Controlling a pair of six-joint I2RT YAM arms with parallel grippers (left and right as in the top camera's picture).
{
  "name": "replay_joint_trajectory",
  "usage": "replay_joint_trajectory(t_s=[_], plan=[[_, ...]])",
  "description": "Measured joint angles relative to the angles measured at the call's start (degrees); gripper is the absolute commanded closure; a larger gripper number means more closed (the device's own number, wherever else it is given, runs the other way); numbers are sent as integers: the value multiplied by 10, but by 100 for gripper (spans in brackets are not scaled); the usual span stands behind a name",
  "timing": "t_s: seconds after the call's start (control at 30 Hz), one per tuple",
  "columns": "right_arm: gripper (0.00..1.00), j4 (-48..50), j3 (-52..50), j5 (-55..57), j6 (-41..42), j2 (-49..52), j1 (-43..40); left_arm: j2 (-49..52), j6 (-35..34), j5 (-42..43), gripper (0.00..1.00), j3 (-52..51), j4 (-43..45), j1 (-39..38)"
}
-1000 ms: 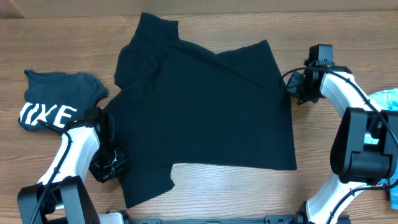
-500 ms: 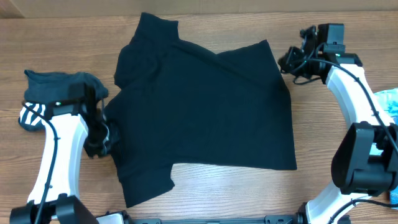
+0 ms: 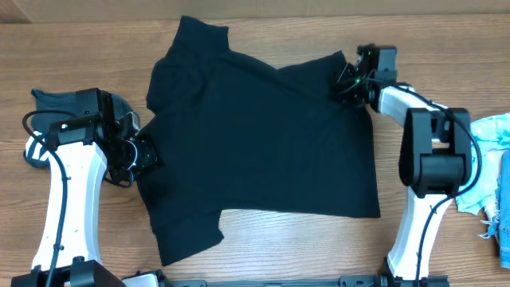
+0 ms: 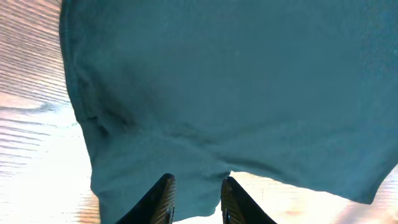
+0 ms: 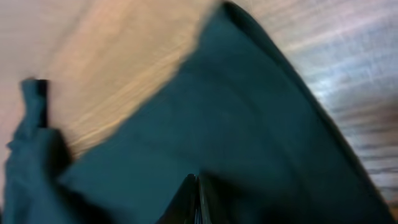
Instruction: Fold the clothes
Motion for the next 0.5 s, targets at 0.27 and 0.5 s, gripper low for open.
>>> replay_joint_trajectory(t_s=[0.27,0.5], plan=[[96,-29,16,118,9,-4,2,0,0,0,71,0,-2,0],[92,-43,25,121,-3,-4,-39,0,0,0,68,0,-2,0]])
